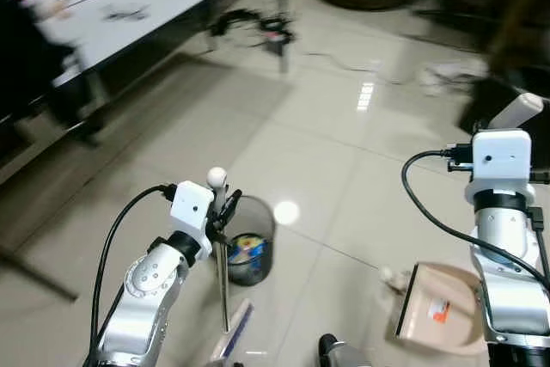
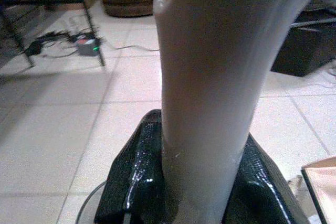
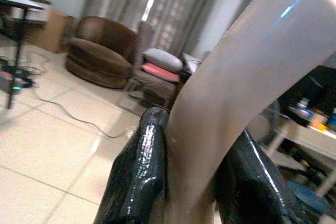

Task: Sweep floor

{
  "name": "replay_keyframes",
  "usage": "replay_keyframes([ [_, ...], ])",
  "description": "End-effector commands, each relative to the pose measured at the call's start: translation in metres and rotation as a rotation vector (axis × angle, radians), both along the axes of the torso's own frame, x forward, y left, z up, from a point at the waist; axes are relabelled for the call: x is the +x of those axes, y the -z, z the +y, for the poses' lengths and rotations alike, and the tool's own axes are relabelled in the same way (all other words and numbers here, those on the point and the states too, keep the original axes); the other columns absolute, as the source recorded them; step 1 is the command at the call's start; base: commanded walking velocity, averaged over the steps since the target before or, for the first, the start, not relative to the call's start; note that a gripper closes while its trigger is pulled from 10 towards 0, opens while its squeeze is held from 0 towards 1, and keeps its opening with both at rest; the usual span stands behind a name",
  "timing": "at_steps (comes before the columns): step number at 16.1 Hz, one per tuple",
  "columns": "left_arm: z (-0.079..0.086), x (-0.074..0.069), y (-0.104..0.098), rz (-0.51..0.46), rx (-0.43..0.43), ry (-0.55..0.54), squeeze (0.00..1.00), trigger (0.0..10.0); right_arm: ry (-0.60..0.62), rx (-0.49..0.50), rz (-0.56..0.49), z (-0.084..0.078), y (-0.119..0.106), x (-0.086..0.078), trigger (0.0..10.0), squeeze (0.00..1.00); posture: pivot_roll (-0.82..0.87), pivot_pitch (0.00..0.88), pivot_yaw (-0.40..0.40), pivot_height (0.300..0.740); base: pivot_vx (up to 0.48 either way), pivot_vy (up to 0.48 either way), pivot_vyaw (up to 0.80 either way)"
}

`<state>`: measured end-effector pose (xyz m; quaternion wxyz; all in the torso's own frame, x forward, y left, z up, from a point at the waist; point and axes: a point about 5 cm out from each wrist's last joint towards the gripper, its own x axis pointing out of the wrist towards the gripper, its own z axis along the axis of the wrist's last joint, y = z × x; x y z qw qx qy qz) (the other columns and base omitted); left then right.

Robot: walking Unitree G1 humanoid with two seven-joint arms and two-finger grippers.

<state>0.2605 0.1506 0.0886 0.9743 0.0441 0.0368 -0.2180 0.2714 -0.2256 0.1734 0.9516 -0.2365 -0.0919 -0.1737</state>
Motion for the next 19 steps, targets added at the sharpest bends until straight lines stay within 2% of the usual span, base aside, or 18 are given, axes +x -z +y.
replay_keyframes([
  [1, 0.005, 0.003, -0.002, -0.014, 0.005, -0.021, 0.00, 10.0, -0.004, -0.006, -0.027, 0.004, -0.007, 0.000, 10.0, 0.00, -0.03, 0.069, 0.083, 0.740, 0.000, 0.000, -0.80],
  [5, 0.004, 0.008, -0.003, -0.036, 0.041, -0.064, 0.00, 10.0, -0.026, 0.136, -0.007, 0.017, 0.006, 0.001, 10.0, 0.00, -0.03, 0.074, 0.084, 0.740, 0.000, 0.000, -0.80],
  [6, 0.004, 0.011, -0.005, -0.045, 0.041, -0.081, 0.00, 10.0, -0.062, 0.168, -0.026, 0.027, 0.007, 0.002, 10.0, 0.00, -0.03, 0.074, 0.088, 0.740, 0.000, 0.000, -0.80],
  [8, 0.004, 0.015, -0.008, -0.052, 0.030, -0.100, 0.00, 10.0, -0.140, 0.146, -0.063, 0.040, 0.004, 0.003, 10.0, 0.00, -0.02, 0.072, 0.089, 0.740, 0.000, 0.000, -0.80],
  [10, 0.004, 0.017, -0.010, -0.059, 0.013, -0.120, 0.00, 10.0, -0.155, 0.123, -0.054, 0.043, 0.006, 0.003, 10.0, 0.00, -0.03, 0.072, 0.085, 0.740, 0.000, 0.000, -0.80],
  [14, 0.006, 0.017, -0.014, -0.092, 0.015, -0.152, 0.00, 10.0, -0.170, 0.159, -0.040, 0.045, 0.009, 0.002, 10.0, 0.00, -0.02, 0.071, 0.061, 0.740, 0.000, 0.000, -0.80],
  [19, 0.003, 0.020, -0.030, -0.170, -0.008, -0.176, 0.00, 10.0, -0.164, 0.236, -0.006, 0.050, 0.020, 0.002, 10.0, 0.00, -0.02, 0.071, 0.064, 0.740, 0.107, 0.000, -0.80],
])
